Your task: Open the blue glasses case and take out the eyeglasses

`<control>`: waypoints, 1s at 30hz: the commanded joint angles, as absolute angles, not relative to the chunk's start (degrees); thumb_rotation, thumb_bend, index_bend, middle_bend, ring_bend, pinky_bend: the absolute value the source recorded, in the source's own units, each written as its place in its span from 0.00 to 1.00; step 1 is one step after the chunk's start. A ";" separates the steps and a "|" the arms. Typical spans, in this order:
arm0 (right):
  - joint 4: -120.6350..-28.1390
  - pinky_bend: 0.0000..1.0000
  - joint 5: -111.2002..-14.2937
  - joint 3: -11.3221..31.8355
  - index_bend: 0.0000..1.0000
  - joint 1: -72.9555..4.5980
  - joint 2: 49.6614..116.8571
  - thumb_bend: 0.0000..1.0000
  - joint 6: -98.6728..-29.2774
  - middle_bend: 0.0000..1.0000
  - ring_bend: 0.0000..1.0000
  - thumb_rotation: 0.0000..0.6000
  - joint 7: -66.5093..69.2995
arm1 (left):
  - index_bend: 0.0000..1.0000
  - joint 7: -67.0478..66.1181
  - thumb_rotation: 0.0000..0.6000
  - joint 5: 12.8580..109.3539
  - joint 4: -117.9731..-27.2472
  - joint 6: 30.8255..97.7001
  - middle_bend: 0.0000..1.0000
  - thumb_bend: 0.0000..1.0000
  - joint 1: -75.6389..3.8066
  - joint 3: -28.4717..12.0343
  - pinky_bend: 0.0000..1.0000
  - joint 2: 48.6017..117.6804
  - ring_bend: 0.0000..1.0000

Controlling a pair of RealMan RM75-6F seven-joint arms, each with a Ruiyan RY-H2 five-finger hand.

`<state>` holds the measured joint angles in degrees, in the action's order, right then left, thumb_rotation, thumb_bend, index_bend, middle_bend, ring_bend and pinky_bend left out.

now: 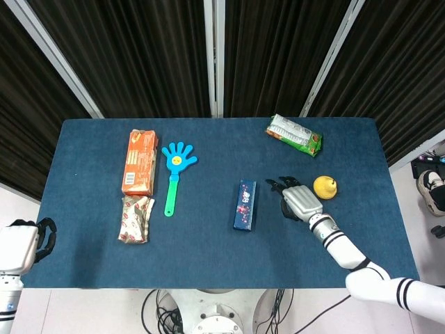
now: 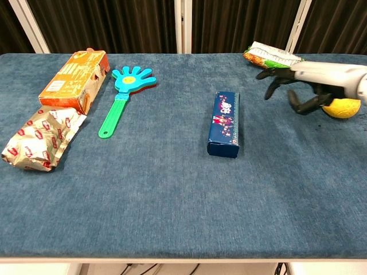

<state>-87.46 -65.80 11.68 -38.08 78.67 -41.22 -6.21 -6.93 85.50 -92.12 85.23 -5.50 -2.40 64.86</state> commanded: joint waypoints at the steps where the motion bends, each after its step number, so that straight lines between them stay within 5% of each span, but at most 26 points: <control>1: -85.41 0.00 -63.85 11.93 0.00 -39.80 80.57 0.83 -39.85 0.22 0.00 1.00 -6.95 | 0.79 -6.95 1.00 85.49 -92.14 85.21 0.82 0.31 -5.52 -2.41 0.51 64.86 0.66; 19: -79.43 0.00 -61.72 12.86 0.00 -49.35 89.60 0.81 -36.97 0.21 0.00 1.00 -9.83 | 0.79 -6.90 1.00 85.41 -92.15 85.16 0.82 0.31 -5.54 -2.44 0.51 64.82 0.66; 30: -84.23 0.00 -64.72 10.87 0.00 -51.66 89.93 0.79 -36.18 0.21 0.00 1.00 -9.38 | 0.79 -6.88 1.00 85.37 -92.12 85.12 0.82 0.31 -5.56 -2.46 0.51 64.81 0.66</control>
